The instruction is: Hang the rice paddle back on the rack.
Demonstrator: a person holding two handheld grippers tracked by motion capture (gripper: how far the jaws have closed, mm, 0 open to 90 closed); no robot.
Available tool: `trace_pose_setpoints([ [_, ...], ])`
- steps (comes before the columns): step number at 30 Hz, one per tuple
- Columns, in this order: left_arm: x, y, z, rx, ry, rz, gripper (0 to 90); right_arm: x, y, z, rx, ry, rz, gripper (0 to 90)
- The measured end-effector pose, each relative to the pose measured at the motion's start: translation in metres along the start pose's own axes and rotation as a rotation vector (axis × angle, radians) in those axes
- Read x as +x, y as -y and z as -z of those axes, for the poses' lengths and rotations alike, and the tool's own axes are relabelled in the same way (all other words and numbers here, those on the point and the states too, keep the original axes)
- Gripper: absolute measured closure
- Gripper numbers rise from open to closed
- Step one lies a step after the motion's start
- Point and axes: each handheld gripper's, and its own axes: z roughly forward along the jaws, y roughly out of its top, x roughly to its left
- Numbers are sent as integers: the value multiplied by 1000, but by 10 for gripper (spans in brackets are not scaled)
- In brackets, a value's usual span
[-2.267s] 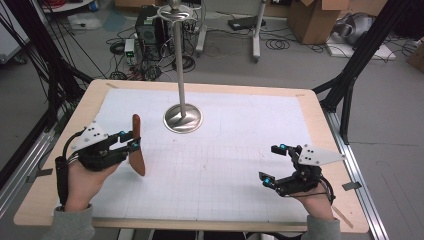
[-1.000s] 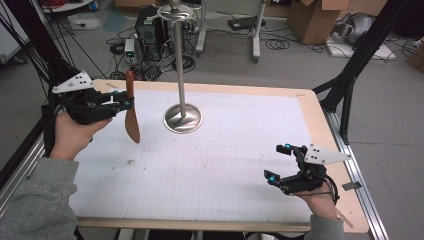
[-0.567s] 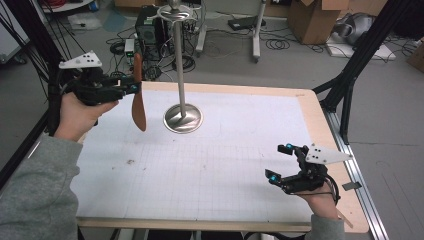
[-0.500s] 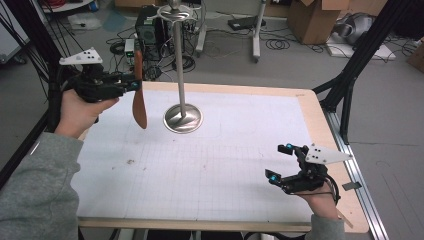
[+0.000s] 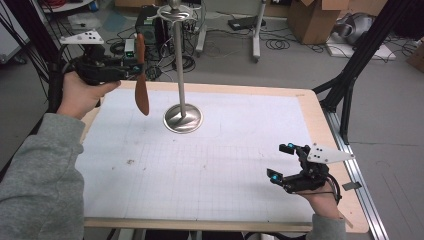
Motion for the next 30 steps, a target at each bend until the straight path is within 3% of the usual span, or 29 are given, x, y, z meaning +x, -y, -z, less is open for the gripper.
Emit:
trace_pose_setpoints([
  [12, 12, -22, -2, -35, 1, 22, 650, -2, -2, 6, -8, 11, 12, 56],
  [30, 20, -33, -15, -65, -12, 46, 650, -6, 0, 16, -30, 28, -2, 56],
])
